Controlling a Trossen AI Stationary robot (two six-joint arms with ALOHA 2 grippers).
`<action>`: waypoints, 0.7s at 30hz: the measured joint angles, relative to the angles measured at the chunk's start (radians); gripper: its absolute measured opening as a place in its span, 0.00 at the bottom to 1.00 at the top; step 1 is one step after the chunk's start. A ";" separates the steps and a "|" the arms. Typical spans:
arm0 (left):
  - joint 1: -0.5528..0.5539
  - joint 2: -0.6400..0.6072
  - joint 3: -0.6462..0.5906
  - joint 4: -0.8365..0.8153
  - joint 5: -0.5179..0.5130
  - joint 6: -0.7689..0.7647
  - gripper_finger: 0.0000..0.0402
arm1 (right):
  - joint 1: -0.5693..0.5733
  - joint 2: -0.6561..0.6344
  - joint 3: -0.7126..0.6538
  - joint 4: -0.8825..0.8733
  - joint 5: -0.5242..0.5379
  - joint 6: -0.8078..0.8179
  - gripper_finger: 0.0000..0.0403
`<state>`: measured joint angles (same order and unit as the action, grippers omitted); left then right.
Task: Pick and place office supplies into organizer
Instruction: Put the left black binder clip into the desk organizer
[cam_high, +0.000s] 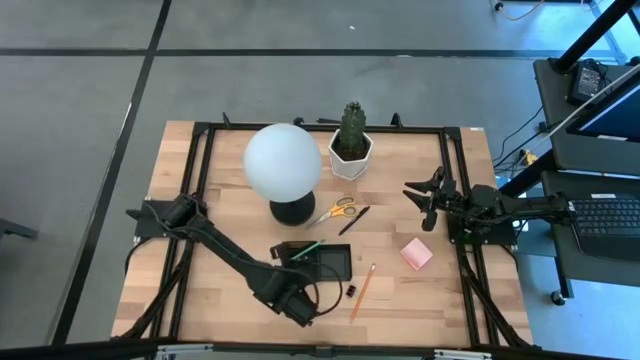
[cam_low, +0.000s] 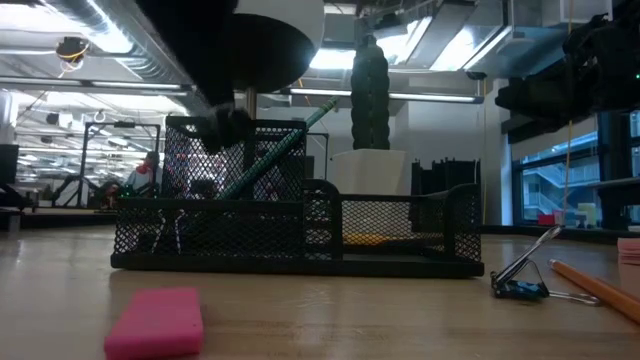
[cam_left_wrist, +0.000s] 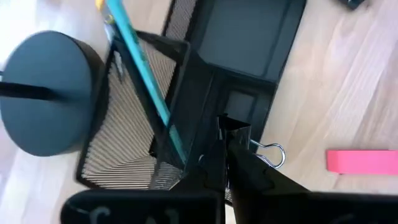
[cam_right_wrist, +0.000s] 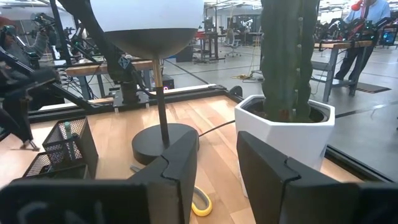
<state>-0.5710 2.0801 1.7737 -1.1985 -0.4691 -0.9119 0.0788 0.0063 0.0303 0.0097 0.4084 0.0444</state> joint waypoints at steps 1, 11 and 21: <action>0.005 0.004 0.000 0.000 0.011 0.000 0.01 | 0.000 0.000 0.000 0.000 0.000 0.000 0.29; 0.062 0.054 0.000 0.004 0.161 0.018 0.01 | 0.000 0.000 0.000 0.000 0.000 -0.001 0.29; 0.069 0.064 0.000 0.010 0.181 0.039 0.01 | 0.000 0.000 0.000 0.000 0.000 -0.001 0.29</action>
<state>-0.5022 2.1441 1.7737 -1.1885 -0.2879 -0.8727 0.0788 0.0060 0.0300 0.0097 0.4084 0.0433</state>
